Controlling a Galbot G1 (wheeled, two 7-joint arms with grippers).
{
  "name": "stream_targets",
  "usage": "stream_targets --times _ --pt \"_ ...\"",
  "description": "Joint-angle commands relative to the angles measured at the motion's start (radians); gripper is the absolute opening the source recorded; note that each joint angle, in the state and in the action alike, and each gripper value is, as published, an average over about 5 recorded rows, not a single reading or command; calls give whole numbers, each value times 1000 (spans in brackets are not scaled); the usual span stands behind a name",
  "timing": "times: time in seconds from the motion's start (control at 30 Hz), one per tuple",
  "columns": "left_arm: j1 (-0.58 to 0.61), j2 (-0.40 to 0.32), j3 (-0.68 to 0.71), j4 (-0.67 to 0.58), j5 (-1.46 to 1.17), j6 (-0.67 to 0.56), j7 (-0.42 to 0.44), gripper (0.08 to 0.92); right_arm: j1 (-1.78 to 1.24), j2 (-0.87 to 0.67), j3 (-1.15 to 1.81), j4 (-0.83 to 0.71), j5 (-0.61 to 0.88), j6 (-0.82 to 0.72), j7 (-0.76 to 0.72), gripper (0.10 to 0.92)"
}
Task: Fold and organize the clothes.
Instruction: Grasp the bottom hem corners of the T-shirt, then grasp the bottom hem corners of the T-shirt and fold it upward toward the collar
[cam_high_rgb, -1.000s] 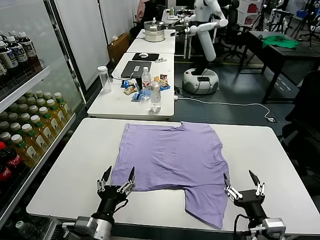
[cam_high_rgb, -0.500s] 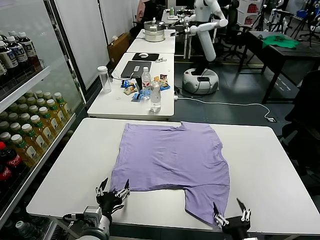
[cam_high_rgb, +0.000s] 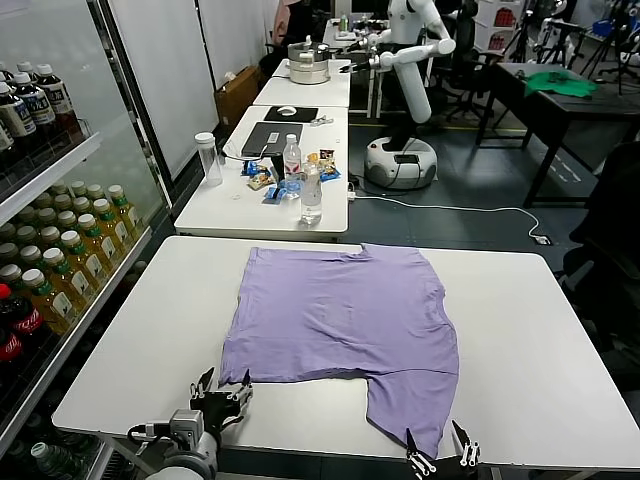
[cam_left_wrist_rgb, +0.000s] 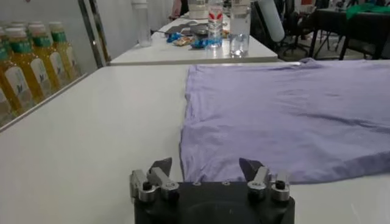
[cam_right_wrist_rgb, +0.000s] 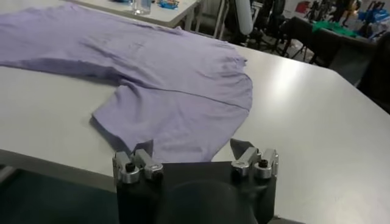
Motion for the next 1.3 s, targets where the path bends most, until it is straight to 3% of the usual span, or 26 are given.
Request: stream_targets --times 0.03,0.47,0.57,0.9,1.3 --pt "-9 2 -1 15 -123 25 -1 524 -8 5 -10 -19 33 -13 2 543" --pt "-16 -1 1 8 -140 6 -1 140 -12 -25 46 34 43 13 -23 188" --pt "-7 6 -11 -34 -159 -41 4 93 2 -37 74 68 63 38 -30 132" --pt "-45 45 -86 -123 -297 -129 21 87 128 -116 234 174 239 65 -25 120" --pt "-236 81 -16 49 -297 -119 53 87 391 -276 246 27 342 20 -9 120"
